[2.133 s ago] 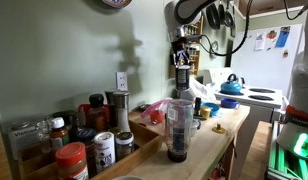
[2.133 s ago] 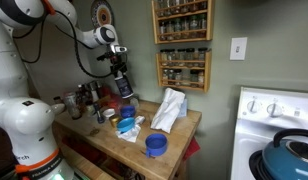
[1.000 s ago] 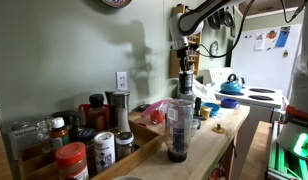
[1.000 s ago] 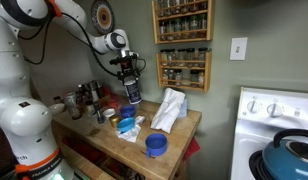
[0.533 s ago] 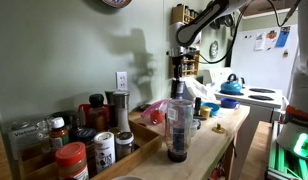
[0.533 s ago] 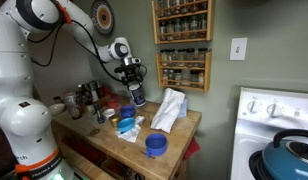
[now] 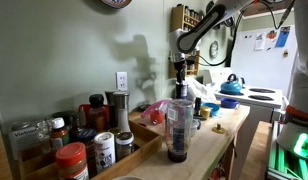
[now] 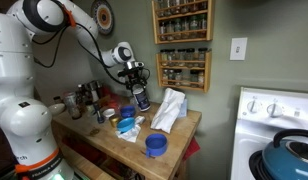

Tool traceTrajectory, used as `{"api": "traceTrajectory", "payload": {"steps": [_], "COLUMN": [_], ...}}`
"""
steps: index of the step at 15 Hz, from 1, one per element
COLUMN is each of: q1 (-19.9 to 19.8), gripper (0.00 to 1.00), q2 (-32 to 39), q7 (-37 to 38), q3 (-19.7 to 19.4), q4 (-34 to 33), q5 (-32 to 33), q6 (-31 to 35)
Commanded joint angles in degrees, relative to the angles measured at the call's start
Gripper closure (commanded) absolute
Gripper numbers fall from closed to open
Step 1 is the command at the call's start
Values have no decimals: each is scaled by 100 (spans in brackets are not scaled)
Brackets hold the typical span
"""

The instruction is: Move the white and black container to the right.

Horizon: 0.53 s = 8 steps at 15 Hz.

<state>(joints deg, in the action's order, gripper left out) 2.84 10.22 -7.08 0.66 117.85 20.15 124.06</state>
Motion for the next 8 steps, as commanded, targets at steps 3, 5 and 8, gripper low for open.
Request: {"api": "traceTrajectory", "payload": {"steps": [3,5,8], "q1": [-11,-23,-30], "gripper": [29,29,29], "q2": [69,92,120], "q7": [-48,-91,-129], "q3": [45,61,79], "q4": [13,29,24], "q5": [-5,-72,-149], "q6": [126,262,419]}}
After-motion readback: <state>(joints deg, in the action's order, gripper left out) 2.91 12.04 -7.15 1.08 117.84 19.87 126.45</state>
